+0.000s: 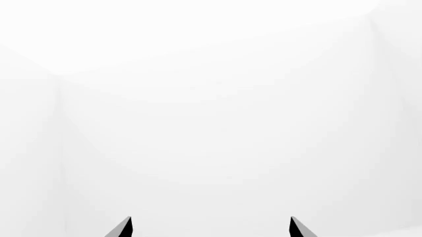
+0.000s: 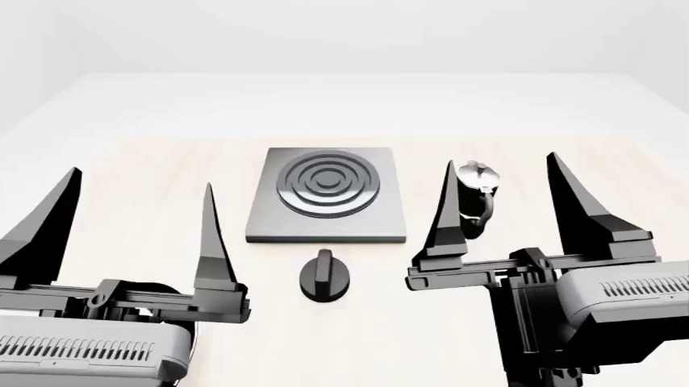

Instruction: Turn on the stove and put the moka pot on it.

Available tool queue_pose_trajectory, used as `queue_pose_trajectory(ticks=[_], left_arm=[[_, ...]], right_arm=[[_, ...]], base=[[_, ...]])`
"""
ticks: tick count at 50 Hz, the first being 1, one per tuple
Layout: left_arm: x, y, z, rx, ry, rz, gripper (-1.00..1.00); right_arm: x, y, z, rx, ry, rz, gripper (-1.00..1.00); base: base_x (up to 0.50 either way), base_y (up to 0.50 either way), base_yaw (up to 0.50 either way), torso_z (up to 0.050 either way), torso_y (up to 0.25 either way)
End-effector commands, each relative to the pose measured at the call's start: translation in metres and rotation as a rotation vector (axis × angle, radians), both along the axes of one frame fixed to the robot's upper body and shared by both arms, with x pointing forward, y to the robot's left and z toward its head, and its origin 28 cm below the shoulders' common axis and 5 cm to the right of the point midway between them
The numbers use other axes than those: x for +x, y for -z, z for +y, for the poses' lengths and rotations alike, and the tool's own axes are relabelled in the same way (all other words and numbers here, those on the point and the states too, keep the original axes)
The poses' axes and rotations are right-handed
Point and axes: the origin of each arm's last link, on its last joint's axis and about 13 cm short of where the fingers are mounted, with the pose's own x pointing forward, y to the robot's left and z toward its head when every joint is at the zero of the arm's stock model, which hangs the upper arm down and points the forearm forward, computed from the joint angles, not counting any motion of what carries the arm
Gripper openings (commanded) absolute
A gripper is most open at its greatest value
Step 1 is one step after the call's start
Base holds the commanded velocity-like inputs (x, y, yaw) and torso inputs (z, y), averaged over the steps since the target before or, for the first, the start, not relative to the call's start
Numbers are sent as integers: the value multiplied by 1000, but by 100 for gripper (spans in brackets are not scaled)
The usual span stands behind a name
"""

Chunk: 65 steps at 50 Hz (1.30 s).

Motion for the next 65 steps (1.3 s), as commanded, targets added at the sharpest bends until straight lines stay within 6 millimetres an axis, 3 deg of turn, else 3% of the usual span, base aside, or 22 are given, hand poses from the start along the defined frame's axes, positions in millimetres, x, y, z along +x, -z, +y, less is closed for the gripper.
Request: queue_pose_trajectory(ticks=[1, 35, 53, 62, 65], left_arm=[[1, 0, 0, 1, 2, 1, 100], [5, 5, -1, -10, 11, 30, 100], [58, 24, -11, -65, 201, 320, 100], [84, 40, -8, -133, 255, 459, 100], [93, 54, -6, -155, 250, 516, 100]], right_arm=[[1, 0, 0, -3, -3, -1, 100], [1, 4, 2, -18, -4, 7, 100], [-2, 0, 3, -8, -12, -2, 100], [-3, -2, 3, -5, -15, -7, 100], [-3, -1, 4, -2, -17, -10, 100]], base=[[246, 0, 0, 0, 0], [211, 0, 0, 0, 0], [0, 0, 0, 0, 0], [0, 0, 0, 0, 0], [0, 0, 0, 0, 0]])
